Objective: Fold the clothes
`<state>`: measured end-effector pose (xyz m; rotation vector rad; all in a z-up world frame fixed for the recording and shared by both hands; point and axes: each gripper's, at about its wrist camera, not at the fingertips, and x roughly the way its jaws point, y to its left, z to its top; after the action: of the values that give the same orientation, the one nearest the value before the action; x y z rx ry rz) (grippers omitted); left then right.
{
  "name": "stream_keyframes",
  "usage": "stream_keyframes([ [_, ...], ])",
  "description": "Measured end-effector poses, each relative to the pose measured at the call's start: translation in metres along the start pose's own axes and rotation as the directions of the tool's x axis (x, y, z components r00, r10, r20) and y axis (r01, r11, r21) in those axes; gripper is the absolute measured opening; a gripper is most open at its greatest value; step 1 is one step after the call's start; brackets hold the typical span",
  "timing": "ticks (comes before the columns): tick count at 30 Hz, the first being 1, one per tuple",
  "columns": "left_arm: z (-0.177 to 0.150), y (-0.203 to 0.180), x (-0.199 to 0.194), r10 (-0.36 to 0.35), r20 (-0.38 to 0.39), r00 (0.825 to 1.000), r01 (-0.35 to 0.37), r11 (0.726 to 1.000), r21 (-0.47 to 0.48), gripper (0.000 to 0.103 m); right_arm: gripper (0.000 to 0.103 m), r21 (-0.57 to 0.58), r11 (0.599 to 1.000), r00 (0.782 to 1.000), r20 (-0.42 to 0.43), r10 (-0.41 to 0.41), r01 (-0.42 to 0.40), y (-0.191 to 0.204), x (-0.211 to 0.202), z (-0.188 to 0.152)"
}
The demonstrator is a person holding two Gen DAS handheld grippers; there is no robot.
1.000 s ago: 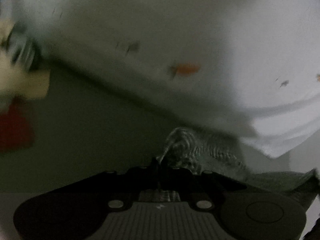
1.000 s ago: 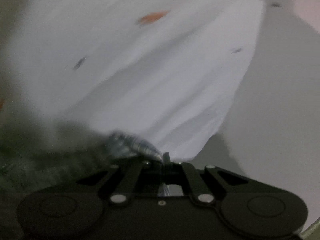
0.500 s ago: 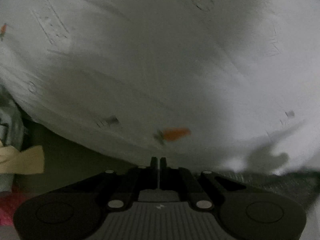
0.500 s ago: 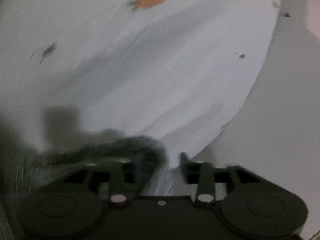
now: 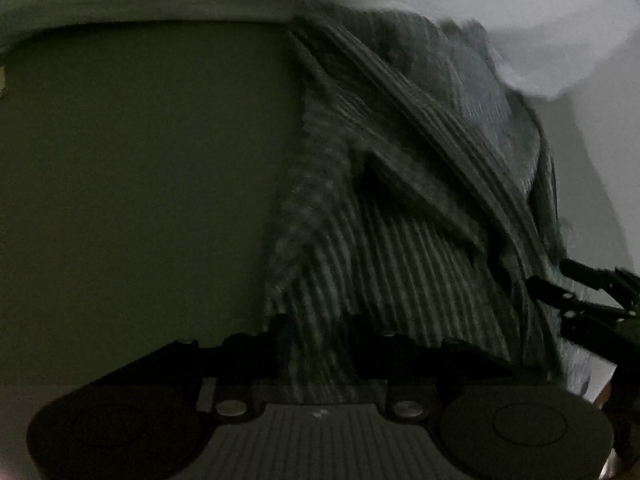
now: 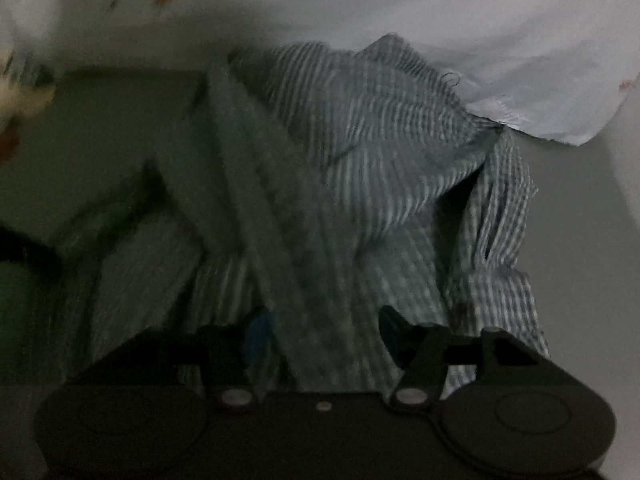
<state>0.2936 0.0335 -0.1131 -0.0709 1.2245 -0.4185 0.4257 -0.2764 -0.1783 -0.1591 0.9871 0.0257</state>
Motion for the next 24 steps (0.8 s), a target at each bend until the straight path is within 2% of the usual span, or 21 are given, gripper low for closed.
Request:
stream_keyframes([
  [2,0.001,-0.004,-0.004,0.003,0.014,1.0,-0.003,1.0,0.022,0.04,0.039,-0.049,0.998,0.997,-0.053,-0.053,0.05,0.009,0.012,-0.001],
  [3,0.001,-0.004,-0.006,-0.001,0.026,1.0,0.001,1.0,0.024,0.04,0.005,-0.059,0.996,0.995,-0.057,-0.077,0.073,0.012,0.012,-0.001],
  [5,0.0,-0.005,-0.017,-0.001,0.057,0.998,0.0,1.0,0.026,0.041,0.002,-0.058,0.992,0.993,-0.032,-0.115,0.113,0.016,0.006,0.004],
  [8,-0.009,0.004,-0.035,0.043,0.127,0.991,-0.047,0.999,0.026,0.047,0.001,-0.004,0.997,0.995,0.064,-0.081,0.082,0.019,-0.025,0.03],
  [10,-0.017,0.018,-0.048,0.094,0.168,0.981,-0.093,0.996,-0.01,0.048,0.001,-0.024,0.999,0.986,0.165,-0.037,0.041,0.039,-0.052,0.058],
  [12,-0.026,0.039,-0.065,0.15,0.217,0.965,-0.132,0.987,-0.096,0.048,0.001,-0.052,0.997,0.963,0.261,0.063,-0.051,0.066,-0.076,0.093],
  [14,-0.035,0.065,-0.085,0.21,0.265,0.941,-0.159,0.967,-0.2,0.048,0.001,-0.092,0.982,0.919,0.348,0.185,-0.163,0.098,-0.101,0.129],
  [15,-0.042,0.08,-0.096,0.238,0.282,0.929,-0.167,0.953,-0.253,0.049,0.001,-0.122,0.96,0.879,0.387,0.278,-0.25,0.118,-0.118,0.148],
  [16,-0.049,0.094,-0.107,0.267,0.294,0.918,-0.177,0.938,-0.299,0.05,0.001,-0.156,0.93,0.829,0.421,0.369,-0.334,0.138,-0.136,0.168],
  [17,-0.057,0.107,-0.117,0.301,0.295,0.907,-0.198,0.923,-0.331,0.051,0.001,-0.194,0.89,0.768,0.451,0.454,-0.413,0.158,-0.153,0.187],
  [19,-0.077,0.13,-0.133,0.377,0.275,0.885,-0.251,0.882,-0.4,0.053,0.004,-0.314,0.837,0.668,0.505,0.546,-0.448,0.205,-0.192,0.211],
  [20,-0.087,0.14,-0.138,0.392,0.256,0.884,-0.26,0.866,-0.428,0.055,0.007,-0.373,0.82,0.635,0.52,0.572,-0.433,0.233,-0.207,0.221],
  [21,-0.1,0.149,-0.141,0.395,0.238,0.888,-0.257,0.852,-0.457,0.055,0.023,-0.421,0.801,0.617,0.512,0.598,-0.426,0.257,-0.213,0.23],
  [22,-0.112,0.158,-0.145,0.397,0.219,0.891,-0.253,0.837,-0.485,0.055,0.05,-0.465,0.773,0.615,0.475,0.629,-0.431,0.278,-0.211,0.236],
  [23,-0.123,0.166,-0.147,0.396,0.202,0.896,-0.249,0.823,-0.511,0.055,0.057,-0.485,0.756,0.623,0.441,0.646,-0.44,0.297,-0.208,0.235],
  [24,-0.135,0.17,-0.146,0.39,0.185,0.902,-0.243,0.812,-0.53,0.056,0.056,-0.502,0.738,0.631,0.406,0.661,-0.45,0.315,-0.206,0.234],
])
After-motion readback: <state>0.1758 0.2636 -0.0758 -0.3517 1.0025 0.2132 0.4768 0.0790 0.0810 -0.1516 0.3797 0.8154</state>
